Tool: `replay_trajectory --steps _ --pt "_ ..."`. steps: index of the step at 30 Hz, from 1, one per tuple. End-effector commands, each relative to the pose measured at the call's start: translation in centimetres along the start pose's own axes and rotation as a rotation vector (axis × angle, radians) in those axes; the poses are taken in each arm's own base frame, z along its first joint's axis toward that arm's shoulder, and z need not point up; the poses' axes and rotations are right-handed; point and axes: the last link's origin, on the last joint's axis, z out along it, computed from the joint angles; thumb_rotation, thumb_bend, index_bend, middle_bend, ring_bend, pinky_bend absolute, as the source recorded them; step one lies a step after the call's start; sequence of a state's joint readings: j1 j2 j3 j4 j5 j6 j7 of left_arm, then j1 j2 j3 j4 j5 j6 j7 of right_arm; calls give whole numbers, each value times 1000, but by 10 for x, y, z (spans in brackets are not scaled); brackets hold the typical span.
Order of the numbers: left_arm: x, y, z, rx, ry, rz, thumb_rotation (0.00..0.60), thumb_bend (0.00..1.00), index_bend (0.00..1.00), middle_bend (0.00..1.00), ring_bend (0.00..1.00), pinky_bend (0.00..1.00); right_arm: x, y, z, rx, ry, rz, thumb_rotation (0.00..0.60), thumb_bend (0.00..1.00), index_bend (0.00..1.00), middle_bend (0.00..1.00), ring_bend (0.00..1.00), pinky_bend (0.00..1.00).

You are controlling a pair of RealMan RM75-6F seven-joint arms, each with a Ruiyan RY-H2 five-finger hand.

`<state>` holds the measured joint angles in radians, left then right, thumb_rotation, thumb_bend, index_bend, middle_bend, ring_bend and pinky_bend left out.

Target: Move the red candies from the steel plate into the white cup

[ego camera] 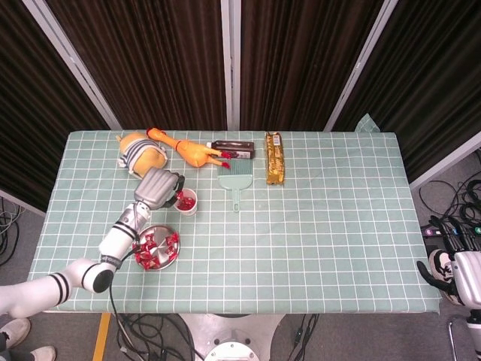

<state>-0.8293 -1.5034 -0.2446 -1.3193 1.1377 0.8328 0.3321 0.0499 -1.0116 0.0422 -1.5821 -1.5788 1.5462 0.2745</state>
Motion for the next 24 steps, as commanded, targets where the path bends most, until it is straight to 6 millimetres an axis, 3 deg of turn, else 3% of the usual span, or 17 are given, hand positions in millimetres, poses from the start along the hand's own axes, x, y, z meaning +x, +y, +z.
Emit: replay_trajectory --steps 1,7,18,24 --pt "-4 3 4 0 -23 27 600 380 618 606 561 789 0 0 0 -1 -2 1 600 249 0 166 0 122" --pt "-7 8 4 0 -40 53 600 379 576 572 505 723 -1 1 0 -2 -4 3 600 249 0 166 0 123" --pt "-4 10 -1 23 -56 49 600 375 367 378 314 597 0 2 -2 -3 3 3 600 249 0 166 0 127" --pt "15 -9 -29 65 44 -17 600 369 354 364 301 581 1 1 1 7 4 2 600 249 0 166 0 127"
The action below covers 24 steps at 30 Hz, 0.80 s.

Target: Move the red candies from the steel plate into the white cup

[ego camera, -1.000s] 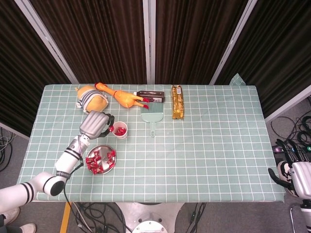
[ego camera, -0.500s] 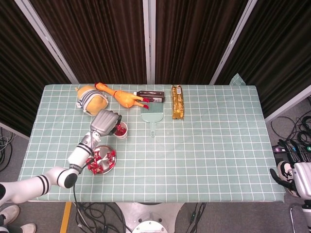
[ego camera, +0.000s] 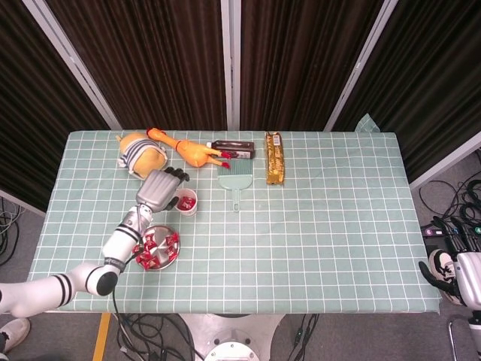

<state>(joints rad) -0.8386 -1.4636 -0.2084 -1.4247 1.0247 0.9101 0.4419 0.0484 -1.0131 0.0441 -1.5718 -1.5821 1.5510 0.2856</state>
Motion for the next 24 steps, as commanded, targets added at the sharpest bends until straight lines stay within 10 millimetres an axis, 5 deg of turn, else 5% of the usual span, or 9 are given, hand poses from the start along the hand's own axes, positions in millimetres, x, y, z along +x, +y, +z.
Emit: replay_trajectory --steps 1,7,13,24 --pt "10 -19 -26 34 47 -45 600 365 357 365 301 580 0 -2 2 7 -2 0 600 250 0 166 0 127" --pt "-3 -36 -74 36 17 -66 600 291 388 377 301 580 -2 -5 4 23 -5 7 600 250 0 166 0 127" --pt "-33 -32 -113 -27 -22 -73 600 261 388 379 301 578 -3 -5 4 27 -7 6 600 250 0 166 0 127" --pt "-76 -5 -127 -125 -153 -59 600 243 369 380 302 556 -3 -8 5 33 -7 4 600 250 0 166 0 130"
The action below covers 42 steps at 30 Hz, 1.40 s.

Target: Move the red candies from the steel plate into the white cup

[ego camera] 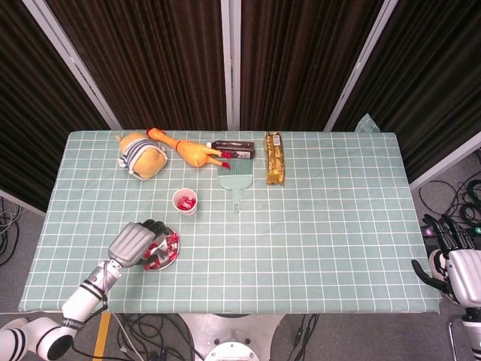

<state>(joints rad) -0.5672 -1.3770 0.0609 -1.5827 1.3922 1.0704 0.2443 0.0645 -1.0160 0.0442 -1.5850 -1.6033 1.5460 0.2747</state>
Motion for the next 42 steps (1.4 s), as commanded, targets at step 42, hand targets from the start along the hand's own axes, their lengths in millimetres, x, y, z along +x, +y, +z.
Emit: replay_trajectory --steps 42 --pt "-35 -22 14 75 -132 172 600 244 402 393 302 533 -1 -1 -1 -7 -7 -5 600 249 0 166 0 132"
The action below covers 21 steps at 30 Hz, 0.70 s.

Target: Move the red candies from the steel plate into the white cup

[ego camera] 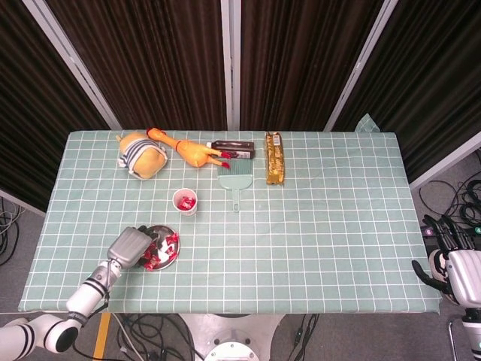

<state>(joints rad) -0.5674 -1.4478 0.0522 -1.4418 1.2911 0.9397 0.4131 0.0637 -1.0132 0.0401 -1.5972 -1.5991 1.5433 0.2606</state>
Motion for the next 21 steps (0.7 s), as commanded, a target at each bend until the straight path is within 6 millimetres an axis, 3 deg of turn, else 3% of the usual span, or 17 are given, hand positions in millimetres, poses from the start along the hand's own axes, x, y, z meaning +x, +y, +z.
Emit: replay_trajectory --steps 1,21 --pt "0 1 3 -2 9 -3 600 245 408 396 302 534 0 0 0 0 -1 -2 600 249 0 166 0 131" --pt "-10 1 10 -14 37 -25 600 289 542 526 459 711 0 0 1 -4 -4 -2 600 250 0 168 0 140"
